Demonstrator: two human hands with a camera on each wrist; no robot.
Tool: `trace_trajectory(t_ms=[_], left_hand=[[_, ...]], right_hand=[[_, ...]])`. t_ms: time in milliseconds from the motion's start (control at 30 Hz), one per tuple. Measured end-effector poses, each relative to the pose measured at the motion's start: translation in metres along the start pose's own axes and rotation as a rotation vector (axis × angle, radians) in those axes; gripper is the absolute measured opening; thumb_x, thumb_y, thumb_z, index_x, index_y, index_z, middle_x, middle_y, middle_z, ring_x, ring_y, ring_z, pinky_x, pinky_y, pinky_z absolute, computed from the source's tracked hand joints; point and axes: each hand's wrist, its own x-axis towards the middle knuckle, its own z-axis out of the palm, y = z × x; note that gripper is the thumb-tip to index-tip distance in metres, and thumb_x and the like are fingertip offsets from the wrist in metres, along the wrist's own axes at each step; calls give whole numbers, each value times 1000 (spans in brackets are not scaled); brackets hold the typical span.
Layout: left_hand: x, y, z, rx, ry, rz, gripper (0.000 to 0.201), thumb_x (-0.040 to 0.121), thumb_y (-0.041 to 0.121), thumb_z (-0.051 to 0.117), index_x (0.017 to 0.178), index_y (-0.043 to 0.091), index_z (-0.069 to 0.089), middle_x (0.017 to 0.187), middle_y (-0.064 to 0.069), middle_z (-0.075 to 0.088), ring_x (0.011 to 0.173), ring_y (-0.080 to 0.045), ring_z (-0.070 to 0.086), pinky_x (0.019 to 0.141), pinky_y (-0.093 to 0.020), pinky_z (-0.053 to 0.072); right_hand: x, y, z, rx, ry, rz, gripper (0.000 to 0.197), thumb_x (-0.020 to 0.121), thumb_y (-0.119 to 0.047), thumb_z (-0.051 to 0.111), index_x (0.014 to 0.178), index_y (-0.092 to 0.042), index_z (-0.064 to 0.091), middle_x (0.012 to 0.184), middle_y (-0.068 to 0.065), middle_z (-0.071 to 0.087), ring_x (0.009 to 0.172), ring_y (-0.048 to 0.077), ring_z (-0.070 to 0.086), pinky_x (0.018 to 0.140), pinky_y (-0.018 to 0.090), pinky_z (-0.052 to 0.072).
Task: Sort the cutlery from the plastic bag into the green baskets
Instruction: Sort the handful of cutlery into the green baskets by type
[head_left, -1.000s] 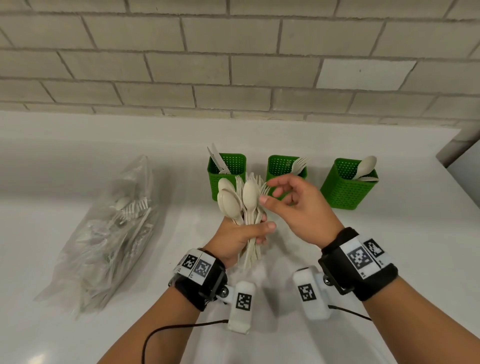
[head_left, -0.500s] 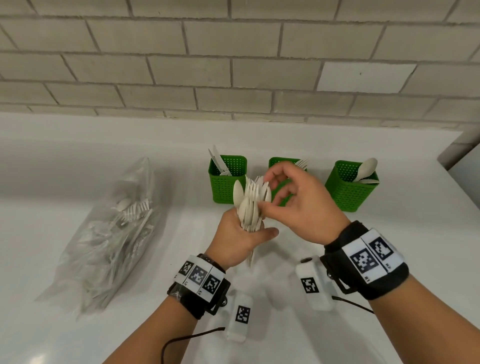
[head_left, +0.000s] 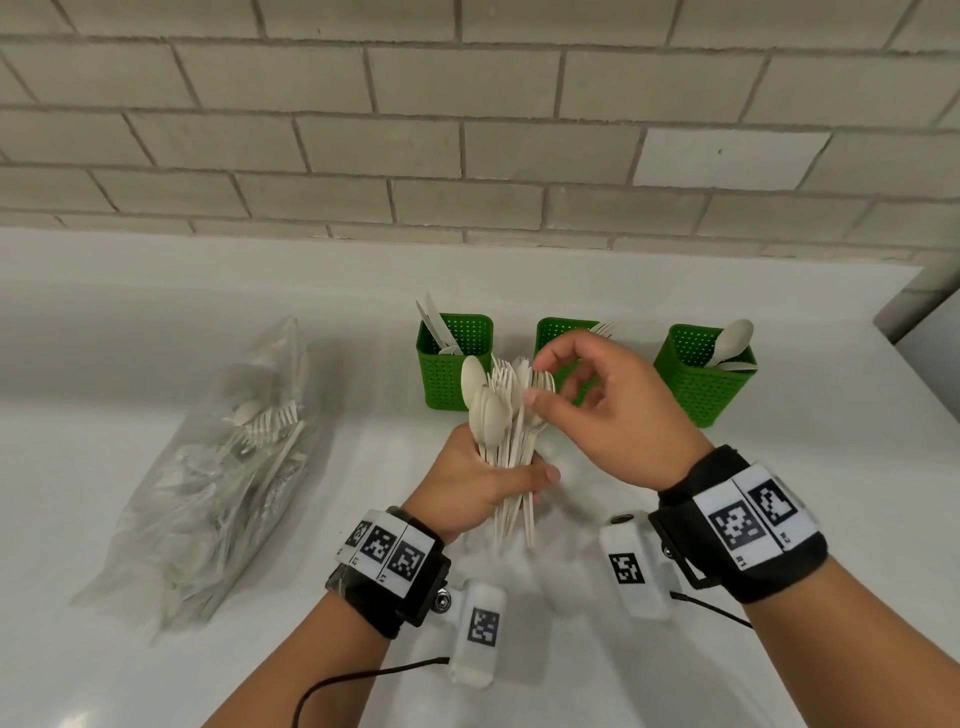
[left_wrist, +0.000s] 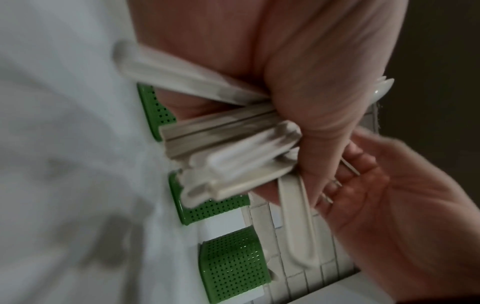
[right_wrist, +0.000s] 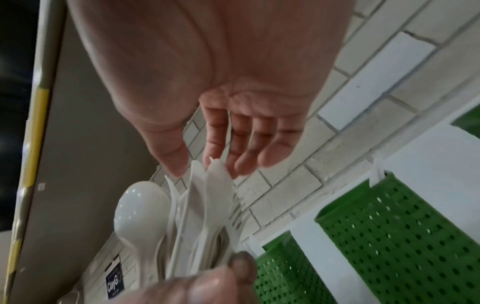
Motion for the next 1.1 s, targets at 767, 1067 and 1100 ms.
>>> trace_trajectory(t_ms=[767,1067,1100], left_hand=[[-1,-8,-1,-36,57,-74,13,85,3,73,92,3,62,75,-11,64,63,-22,67,60,-29,53],[2,-5,1,-66,76,-50,16,82,-3,73,94,2,66,79,-11,70,72,-31,70,67,-40,59],[2,-5,1,-79,79,-48,15,82,-4,73,93,2,66,79,-9,69,76,-34,70,70,-42,59]], right_hand=[[22,-19,-22,1062,559,241,20,103,-9,39,92,-16,54,65,5,58,54,21,58,54,31,53],[9,-10,1,-34,38,116,15,84,-33,73,81,-19,76,72,-1,72,67,14,67,66,34,54],[11,-9,3,-46,53,103,14,85,-31,73,80,-18,76,71,-2,72,66,13,67,65,33,53]])
